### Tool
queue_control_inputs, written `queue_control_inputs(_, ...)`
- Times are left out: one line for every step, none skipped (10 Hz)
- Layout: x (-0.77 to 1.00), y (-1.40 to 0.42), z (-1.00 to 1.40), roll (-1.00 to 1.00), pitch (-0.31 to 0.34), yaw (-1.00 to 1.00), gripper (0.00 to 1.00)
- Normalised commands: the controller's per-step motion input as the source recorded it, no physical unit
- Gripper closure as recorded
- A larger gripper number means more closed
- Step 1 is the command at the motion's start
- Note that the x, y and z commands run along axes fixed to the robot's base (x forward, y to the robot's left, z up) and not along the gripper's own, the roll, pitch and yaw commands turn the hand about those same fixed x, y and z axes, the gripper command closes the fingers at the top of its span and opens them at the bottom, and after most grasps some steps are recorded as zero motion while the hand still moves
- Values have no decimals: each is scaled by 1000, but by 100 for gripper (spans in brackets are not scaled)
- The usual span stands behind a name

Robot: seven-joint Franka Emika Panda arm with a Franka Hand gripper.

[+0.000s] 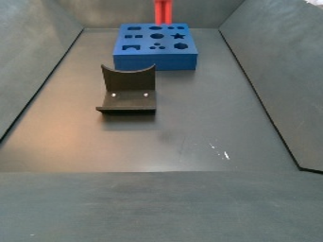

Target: Insert the 3 prong object.

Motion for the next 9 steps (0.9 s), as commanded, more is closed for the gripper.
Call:
queue_control_inputs(209,257,-637,0,-59,83,100)
queue_control_inputs(329,206,-537,-43,-19,0,100)
queue_control_inputs(334,206,-377,7,10,0,100)
queue_control_inputs(189,146,-303,86,26,0,100)
queue_control_inputs(89,86,-306,107,1,0,100)
queue_control_inputs(0,37,-326,17,-21,0,100)
queue_control_inputs(0,6,-354,0,-31,37,100)
queue_control_inputs(174,0,-414,0,-23,0,100)
queue_control_inputs(274,0,-426,0,-10,-34,100)
